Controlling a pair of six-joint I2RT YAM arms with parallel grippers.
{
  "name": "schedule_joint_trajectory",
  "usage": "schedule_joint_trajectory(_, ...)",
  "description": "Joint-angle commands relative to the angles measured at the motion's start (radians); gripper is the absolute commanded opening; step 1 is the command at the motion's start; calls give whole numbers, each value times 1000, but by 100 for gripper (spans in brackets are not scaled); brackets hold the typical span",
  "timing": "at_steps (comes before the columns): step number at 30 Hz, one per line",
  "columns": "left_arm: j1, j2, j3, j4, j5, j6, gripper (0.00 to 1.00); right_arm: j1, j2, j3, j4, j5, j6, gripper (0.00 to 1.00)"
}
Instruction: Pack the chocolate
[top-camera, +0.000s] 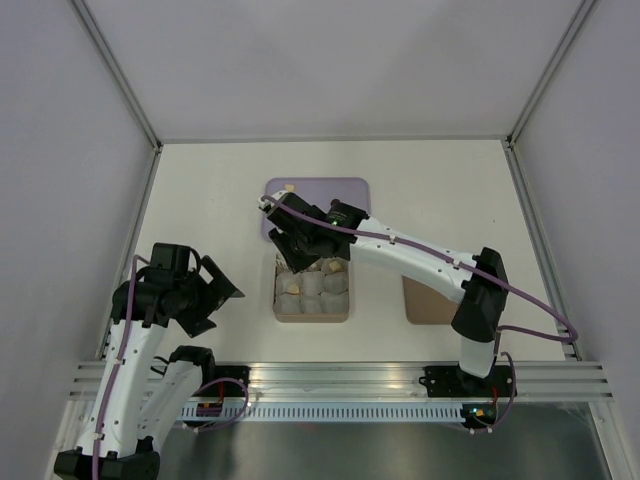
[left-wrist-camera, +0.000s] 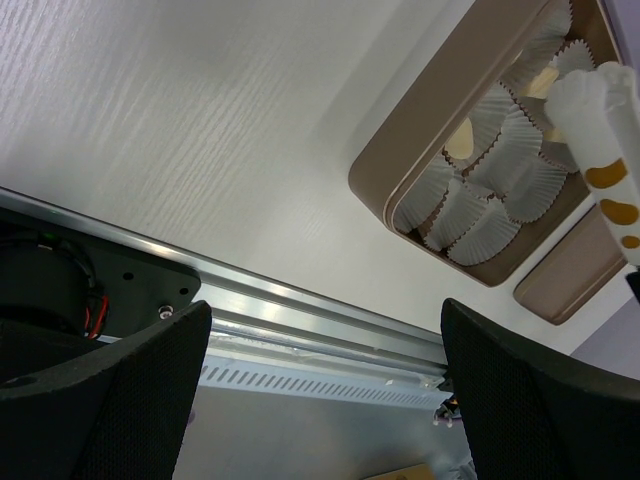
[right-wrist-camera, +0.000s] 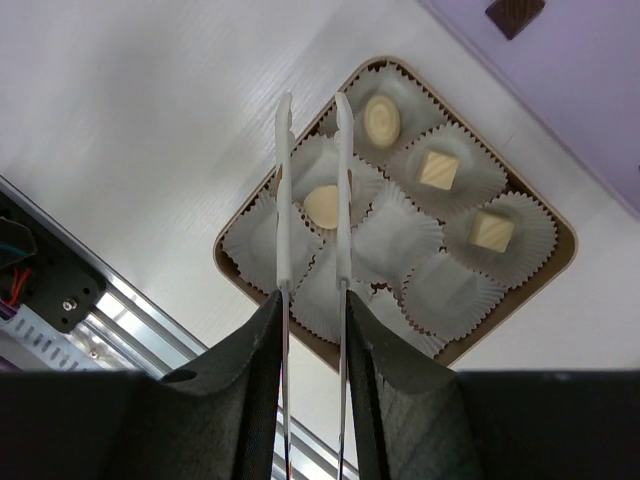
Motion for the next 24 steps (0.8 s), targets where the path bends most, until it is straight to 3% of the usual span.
schedule_joint_trajectory(1, -6, -7, 37, -32, 34, -38, 99, 2, -49, 69, 22, 54, -18, 34)
schedule_joint_trajectory(7, -6, -15, 45, -27, 14, -27, 100, -61, 72, 154, 74, 75, -64, 34)
schedule_joint_trajectory(14, -6, -53, 48, 25, -5, -24, 100, -199, 298, 397, 94, 34, -150, 35)
schedule_joint_trajectory(19, -6, -90, 51, 28, -19, -24, 99, -254, 430, 451, 146, 23, -225, 35)
schedule_joint_trajectory(24, -6, -90, 54, 30, -23, -31, 100, -264, 456, 438, 186, 0, -250, 37)
